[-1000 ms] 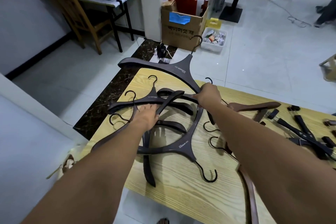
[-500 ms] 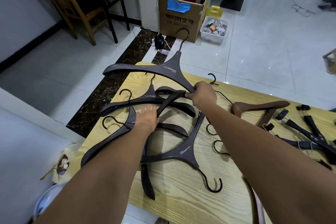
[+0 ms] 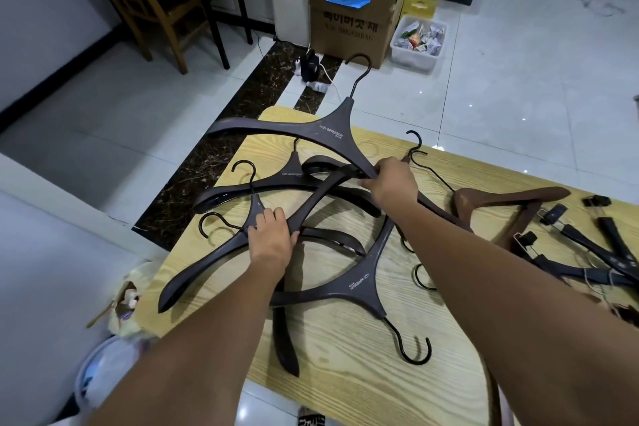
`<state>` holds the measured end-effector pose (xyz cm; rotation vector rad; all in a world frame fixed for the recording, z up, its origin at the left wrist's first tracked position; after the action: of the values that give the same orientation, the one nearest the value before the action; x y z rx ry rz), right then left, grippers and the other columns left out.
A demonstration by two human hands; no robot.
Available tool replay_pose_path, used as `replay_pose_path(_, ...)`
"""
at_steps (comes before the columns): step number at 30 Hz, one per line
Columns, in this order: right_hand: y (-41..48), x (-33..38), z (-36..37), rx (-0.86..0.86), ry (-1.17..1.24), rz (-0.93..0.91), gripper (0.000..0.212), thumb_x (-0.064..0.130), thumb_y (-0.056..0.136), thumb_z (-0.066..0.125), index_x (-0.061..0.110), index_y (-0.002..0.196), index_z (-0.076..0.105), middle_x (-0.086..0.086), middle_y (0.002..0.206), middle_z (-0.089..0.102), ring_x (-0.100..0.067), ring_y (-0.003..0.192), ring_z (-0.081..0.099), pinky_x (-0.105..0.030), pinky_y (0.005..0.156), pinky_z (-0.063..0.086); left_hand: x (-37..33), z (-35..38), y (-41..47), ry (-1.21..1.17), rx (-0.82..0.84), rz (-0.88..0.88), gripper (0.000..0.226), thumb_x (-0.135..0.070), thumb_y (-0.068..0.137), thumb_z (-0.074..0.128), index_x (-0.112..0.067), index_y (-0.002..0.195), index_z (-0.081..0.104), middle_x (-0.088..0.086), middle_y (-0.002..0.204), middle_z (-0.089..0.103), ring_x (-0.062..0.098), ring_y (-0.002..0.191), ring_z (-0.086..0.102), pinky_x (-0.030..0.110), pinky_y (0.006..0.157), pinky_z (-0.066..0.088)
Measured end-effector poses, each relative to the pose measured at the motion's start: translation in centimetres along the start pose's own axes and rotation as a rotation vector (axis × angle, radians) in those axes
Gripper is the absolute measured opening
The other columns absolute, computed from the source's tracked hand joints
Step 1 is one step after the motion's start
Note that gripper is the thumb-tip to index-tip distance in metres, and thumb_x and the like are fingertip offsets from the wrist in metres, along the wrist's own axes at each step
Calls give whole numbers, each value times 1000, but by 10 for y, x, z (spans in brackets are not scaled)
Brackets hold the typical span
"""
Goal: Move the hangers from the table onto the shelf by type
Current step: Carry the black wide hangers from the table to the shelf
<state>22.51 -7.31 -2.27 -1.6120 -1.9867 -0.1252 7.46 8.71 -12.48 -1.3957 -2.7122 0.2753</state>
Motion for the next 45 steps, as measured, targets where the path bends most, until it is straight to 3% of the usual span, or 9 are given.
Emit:
replay_pose_path(9,-6,0,15,31,-6,0,28,29,86,70,9,104,64,-11,90,64,-31,87,63,-33,68,47,-4,10,-16,79,196,-158,59,-45,93,49,-12,137,27,14,132,42,34,117,50,42,91,40)
replay_pose_path(14,-8,-5,16,22,15,2,31,28,86,70,10,111,64,-7,86,60,-29,83,60,-31,66,42,2,16,-24,160,288,-236,77,-26,92,57,-18,148,5,19,138,39,36,115,50,49,92,41)
replay_pose_path(17,-10,-8,18,27,20,12,30,28,86,70,8,108,64,-8,85,59,-31,85,62,-32,65,42,5,23,-30,93,342,-260,87,-25,93,53,-19,149,-13,23,141,38,38,120,48,47,93,41)
replay_pose_path(24,-13,-8,17,30,1,18,29,31,85,71,7,99,63,-8,83,59,-31,85,63,-32,64,42,6,13,-39,-417,201,-266,81,-3,90,56,-24,150,6,25,137,30,36,106,56,40,89,46)
replay_pose_path(29,-17,-2,11,4,11,3,27,31,85,71,8,97,63,-6,80,59,-28,74,57,-32,63,41,-6,-15,-32,-492,66,-80,82,7,88,52,-32,149,13,19,130,29,26,79,54,37,79,48)
replay_pose_path(36,-28,10,-16,-79,39,-58,28,34,85,71,8,92,63,-6,78,58,-27,73,54,-30,63,37,-14,-55,-22,-592,-33,59,87,4,87,58,-36,148,11,14,128,31,32,104,56,43,93,47)
replay_pose_path(41,-39,21,-48,-180,73,-95,30,35,86,69,7,94,63,-6,79,57,-28,74,54,-30,62,35,-12,-92,-18,-722,-193,92,78,-1,84,64,-18,145,18,14,134,36,32,118,48,39,95,42)
replay_pose_path(45,-51,27,-70,-283,65,-113,32,36,93,60,5,99,57,-12,92,62,-34,88,59,-33,65,36,-10,-122,-11,-765,-222,69,72,-2,83,66,-5,142,24,15,140,39,29,125,47,37,104,40)
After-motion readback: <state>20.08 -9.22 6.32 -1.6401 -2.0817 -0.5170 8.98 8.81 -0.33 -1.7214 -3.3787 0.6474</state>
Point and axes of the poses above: each hand's wrist, its own y-axis towards the middle knuckle, its own z-axis out of the palm, x = y × z, the point moved 5 cm from there along y, towards the middle knuckle
